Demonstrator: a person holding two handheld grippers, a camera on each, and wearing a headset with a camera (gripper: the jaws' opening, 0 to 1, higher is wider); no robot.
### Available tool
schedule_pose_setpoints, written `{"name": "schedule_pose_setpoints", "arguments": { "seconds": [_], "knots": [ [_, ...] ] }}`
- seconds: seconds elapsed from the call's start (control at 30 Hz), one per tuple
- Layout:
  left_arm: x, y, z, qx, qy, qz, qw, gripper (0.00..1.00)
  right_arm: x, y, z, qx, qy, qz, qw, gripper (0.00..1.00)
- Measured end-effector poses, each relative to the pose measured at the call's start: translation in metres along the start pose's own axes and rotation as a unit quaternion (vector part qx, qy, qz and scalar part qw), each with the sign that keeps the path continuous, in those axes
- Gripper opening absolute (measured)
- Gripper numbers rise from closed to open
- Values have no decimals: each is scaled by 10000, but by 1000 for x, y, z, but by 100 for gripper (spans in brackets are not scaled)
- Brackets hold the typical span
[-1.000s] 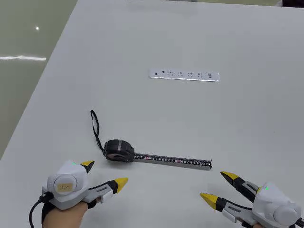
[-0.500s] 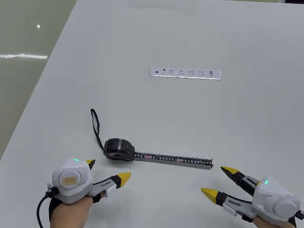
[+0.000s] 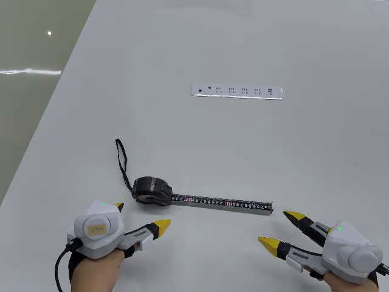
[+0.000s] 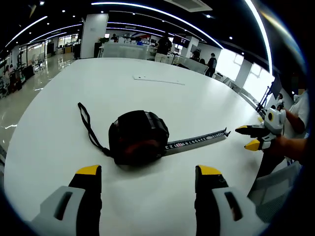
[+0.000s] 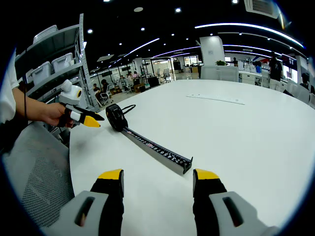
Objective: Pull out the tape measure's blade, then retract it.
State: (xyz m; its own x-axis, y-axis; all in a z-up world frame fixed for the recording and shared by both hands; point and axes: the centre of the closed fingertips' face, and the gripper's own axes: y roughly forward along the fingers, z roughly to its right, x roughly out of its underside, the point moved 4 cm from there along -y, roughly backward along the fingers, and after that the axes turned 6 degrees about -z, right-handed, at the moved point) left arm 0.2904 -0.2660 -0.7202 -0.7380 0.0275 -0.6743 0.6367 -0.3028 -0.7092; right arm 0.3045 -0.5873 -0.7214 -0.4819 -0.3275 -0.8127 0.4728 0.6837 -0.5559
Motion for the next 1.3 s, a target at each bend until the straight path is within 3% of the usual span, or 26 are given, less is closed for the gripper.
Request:
{"name": "schedule_pose_setpoints", "arguments": {
  "seconds": [0.7, 1.3],
  "knots": [
    [-17, 15, 7, -273, -100, -3, 9996, 79, -2, 12, 9, -48, -17, -6, 10000, 55],
    [-23, 26, 4, -462, -448, 39, 9979, 79, -4, 18, 19, -116, -115, -78, 9998, 55]
  ]
}}
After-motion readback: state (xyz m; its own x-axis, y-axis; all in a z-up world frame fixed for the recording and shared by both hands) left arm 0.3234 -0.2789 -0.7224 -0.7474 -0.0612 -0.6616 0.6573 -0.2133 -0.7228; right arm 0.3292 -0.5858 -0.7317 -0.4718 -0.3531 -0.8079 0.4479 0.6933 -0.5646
